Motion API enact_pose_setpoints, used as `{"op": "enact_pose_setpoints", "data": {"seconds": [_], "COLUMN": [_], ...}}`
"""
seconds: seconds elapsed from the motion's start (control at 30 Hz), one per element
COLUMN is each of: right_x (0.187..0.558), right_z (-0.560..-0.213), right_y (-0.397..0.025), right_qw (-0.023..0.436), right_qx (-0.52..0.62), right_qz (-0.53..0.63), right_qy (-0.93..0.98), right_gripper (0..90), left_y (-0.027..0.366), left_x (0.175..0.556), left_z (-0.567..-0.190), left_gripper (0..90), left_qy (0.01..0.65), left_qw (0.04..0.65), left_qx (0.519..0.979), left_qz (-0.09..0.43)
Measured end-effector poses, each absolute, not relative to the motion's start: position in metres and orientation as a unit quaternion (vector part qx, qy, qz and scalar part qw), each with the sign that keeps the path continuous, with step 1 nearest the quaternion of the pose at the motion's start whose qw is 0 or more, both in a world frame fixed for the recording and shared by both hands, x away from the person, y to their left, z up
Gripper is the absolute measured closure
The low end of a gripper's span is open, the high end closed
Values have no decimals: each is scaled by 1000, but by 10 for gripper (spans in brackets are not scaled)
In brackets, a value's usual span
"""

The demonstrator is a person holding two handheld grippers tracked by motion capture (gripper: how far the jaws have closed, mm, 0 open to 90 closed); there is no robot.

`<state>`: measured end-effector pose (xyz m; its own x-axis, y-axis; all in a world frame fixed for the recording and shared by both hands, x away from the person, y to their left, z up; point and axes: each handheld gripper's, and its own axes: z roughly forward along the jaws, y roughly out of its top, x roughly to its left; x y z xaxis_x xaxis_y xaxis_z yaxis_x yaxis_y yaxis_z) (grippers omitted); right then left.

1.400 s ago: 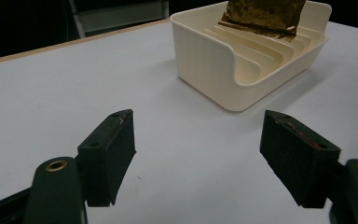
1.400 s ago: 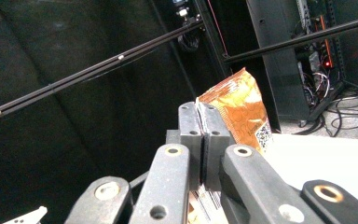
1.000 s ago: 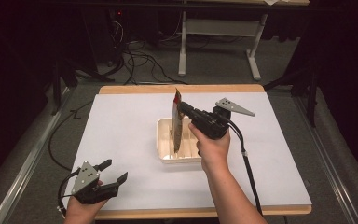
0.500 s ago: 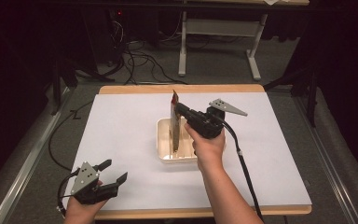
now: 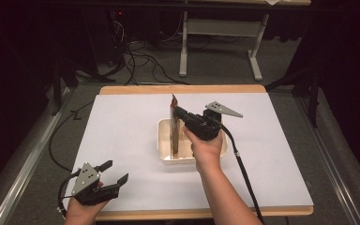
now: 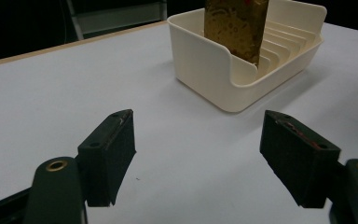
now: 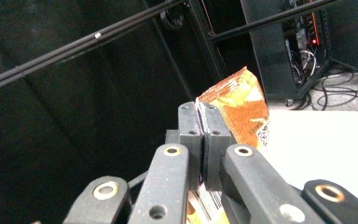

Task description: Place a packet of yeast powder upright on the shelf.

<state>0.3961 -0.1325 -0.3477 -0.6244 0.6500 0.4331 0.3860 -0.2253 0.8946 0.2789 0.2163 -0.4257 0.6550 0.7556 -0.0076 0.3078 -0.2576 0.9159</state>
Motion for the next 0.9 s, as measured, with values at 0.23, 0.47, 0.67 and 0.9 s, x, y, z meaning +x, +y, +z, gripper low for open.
{"op": "enact_pose_setpoints", "data": {"seconds": [0.23,0.47,0.67,0.9], "right_x": [396,396,394,388], "right_z": [-359,-370,-364,-353], "right_y": [-130,-128,-130,-132], "right_qw": [99,94,93,106], "right_qx": [425,431,423,417], "right_qz": [648,632,634,626], "right_qy": [624,638,640,651], "right_gripper": [898,878,726,507], "left_y": [216,216,215,215], "left_x": [279,279,280,280], "left_z": [-426,-426,-427,-427], "left_gripper": [268,268,268,268], "left_qy": [349,349,349,347], "left_qw": [499,498,497,497], "left_qx": [761,762,763,764], "left_qz": [224,223,221,221]}}
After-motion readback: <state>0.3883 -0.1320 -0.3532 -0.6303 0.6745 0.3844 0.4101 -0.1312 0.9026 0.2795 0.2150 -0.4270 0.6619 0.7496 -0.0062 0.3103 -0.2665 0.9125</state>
